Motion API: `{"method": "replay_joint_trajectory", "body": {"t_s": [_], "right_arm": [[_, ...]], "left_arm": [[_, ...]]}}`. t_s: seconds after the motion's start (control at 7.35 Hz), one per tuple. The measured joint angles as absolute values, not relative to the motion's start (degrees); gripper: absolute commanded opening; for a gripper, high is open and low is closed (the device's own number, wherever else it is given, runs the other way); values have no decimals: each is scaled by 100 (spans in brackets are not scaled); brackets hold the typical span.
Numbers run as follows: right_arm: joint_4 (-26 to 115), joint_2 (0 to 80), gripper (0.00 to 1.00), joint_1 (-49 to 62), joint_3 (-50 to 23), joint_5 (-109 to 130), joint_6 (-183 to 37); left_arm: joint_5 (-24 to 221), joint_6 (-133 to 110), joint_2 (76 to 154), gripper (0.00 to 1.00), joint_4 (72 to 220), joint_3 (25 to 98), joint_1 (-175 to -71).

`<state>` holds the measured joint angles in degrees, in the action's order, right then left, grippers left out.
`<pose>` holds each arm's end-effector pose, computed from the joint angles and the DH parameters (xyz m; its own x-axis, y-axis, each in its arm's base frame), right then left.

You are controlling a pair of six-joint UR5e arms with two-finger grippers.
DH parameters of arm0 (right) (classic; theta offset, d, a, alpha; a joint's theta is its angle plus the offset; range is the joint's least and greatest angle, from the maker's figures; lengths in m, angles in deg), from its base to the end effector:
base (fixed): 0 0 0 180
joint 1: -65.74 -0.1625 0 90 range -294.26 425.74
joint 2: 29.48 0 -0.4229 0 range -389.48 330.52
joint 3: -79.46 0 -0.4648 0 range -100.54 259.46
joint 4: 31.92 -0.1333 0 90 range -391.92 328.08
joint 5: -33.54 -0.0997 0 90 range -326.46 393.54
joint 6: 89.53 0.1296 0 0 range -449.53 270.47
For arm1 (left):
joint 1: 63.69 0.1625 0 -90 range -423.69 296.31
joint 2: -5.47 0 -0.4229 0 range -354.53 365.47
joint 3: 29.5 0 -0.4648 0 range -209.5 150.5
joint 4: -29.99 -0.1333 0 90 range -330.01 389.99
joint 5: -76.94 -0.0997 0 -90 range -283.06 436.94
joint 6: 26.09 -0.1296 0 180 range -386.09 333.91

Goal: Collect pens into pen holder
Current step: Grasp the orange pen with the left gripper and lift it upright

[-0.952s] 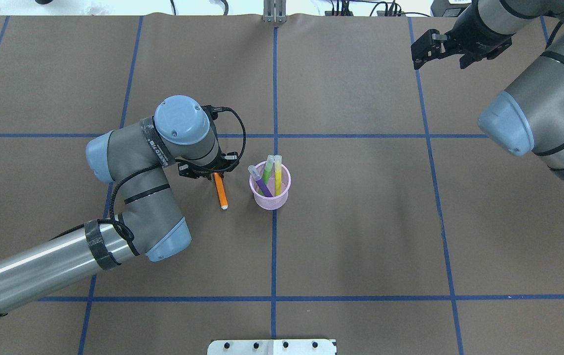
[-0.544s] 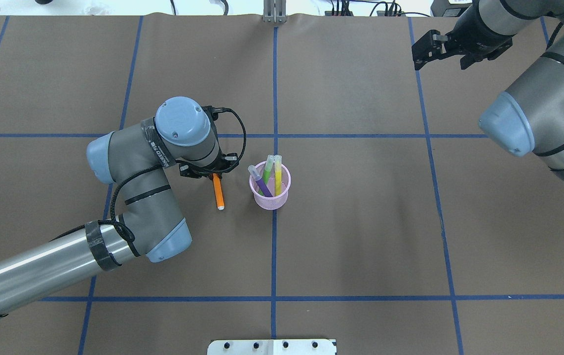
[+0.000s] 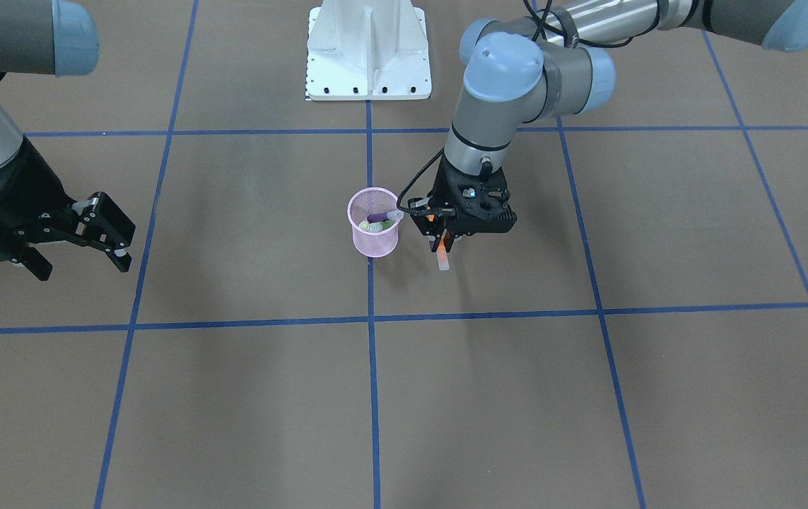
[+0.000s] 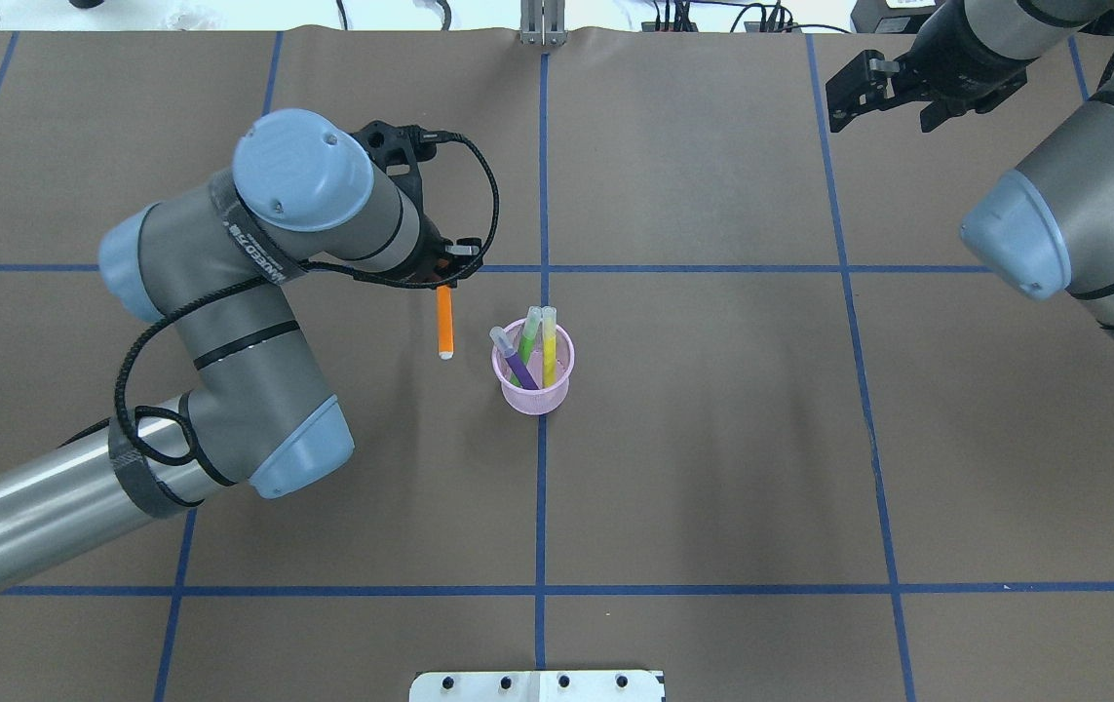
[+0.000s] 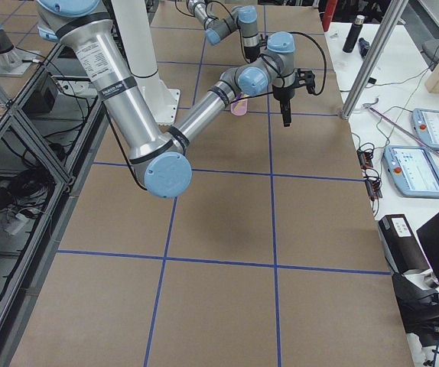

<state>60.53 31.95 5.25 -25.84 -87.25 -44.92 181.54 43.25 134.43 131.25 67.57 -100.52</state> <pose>-0.2795 -0.6298 0.2293 0.6729 -0.0527 0.7379 -0.1449 0.9687 0.2014 0.5384 -0.5289 0.1407 0.5495 0.0150 -0.8354 0.2313 0.9580 0.1694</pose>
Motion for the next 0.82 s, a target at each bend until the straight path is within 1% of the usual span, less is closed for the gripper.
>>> {"method": "replay_joint_trajectory", "body": {"t_s": [0.14,0.27,0.54,0.82], "right_arm": [[6057,3205,100,489,-2583,-8731,-4548],[6065,3234,100,425,-2579,-8766,-4675],[6069,3323,100,264,-2573,-8928,-4911],[6064,3357,100,206,-2572,-8978,-4972]], "left_arm": [[17986,4172,13446,0,13335,7082,-10063],[17789,4112,13415,0,13919,7217,-10042],[17030,4049,13374,0,15253,7132,-9668],[16335,3472,13352,0,15864,7059,-9289]]}}
